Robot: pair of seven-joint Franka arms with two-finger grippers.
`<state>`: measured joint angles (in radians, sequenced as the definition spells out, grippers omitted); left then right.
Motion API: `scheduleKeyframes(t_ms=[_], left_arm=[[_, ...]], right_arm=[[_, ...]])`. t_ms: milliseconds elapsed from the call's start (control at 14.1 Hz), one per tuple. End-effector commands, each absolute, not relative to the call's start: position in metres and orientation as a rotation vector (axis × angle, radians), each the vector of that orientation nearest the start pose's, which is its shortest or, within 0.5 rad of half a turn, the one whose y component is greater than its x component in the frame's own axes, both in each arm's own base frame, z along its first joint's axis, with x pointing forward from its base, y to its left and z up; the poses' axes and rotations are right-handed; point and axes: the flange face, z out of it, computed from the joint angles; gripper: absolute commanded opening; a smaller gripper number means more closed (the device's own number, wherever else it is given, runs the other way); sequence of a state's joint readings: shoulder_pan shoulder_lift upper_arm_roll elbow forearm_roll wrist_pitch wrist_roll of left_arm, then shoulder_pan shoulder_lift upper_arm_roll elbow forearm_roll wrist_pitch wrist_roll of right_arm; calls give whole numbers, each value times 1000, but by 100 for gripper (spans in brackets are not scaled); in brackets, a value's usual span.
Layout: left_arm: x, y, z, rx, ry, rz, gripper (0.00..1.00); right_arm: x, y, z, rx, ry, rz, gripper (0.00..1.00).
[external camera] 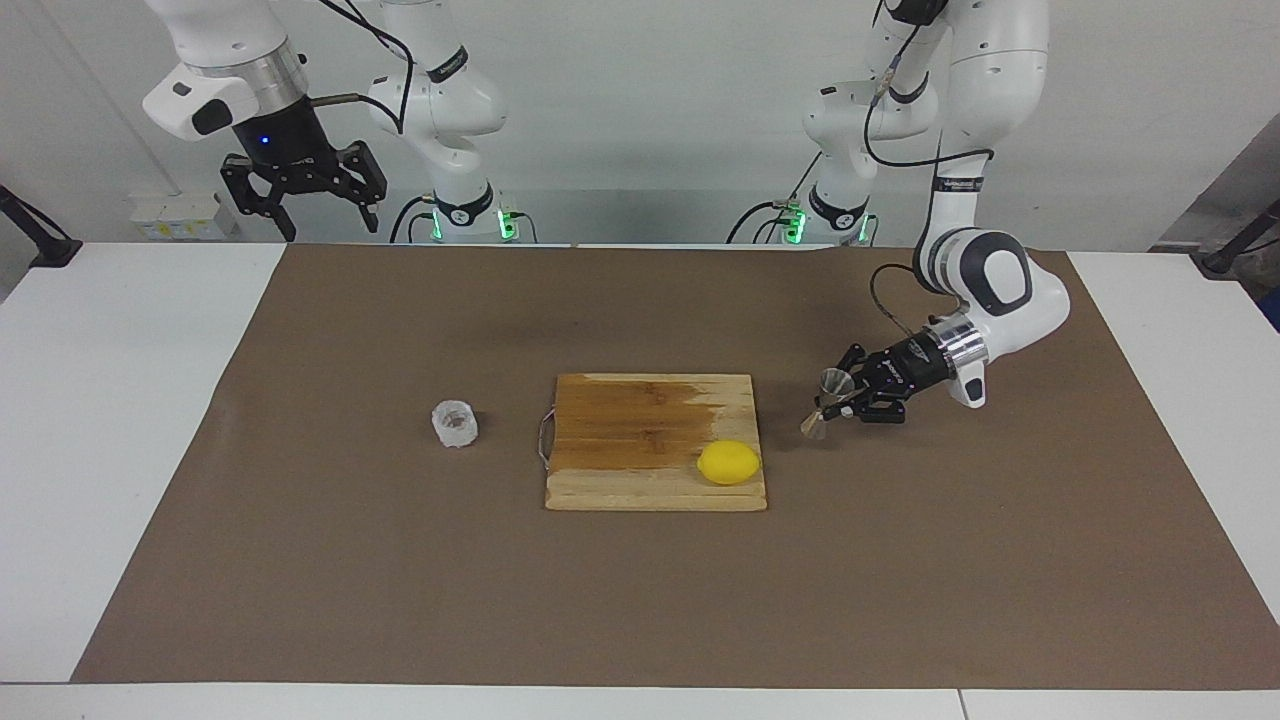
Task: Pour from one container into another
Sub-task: 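Carry the metal cup with the left gripper onto the wooden board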
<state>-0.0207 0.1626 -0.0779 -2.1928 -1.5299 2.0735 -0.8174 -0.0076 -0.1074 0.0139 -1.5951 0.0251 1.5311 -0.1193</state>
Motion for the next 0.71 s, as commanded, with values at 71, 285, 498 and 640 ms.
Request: scheduleKeyframes(t_ms=[71, 285, 498, 640], left_arm=[[532, -170, 328, 1199, 1644, -828, 0], [529, -210, 324, 1117, 1663, -848, 0], [523, -267, 313, 1099, 1674, -878, 0], [523, -275, 305, 1061, 1685, -885, 0]], right_arm=[[513, 5, 669, -3099, -157, -60, 100], [513, 5, 669, -3099, -157, -60, 100], [513, 5, 669, -3099, -157, -60, 100], [513, 5, 669, -3099, -157, -60, 100]])
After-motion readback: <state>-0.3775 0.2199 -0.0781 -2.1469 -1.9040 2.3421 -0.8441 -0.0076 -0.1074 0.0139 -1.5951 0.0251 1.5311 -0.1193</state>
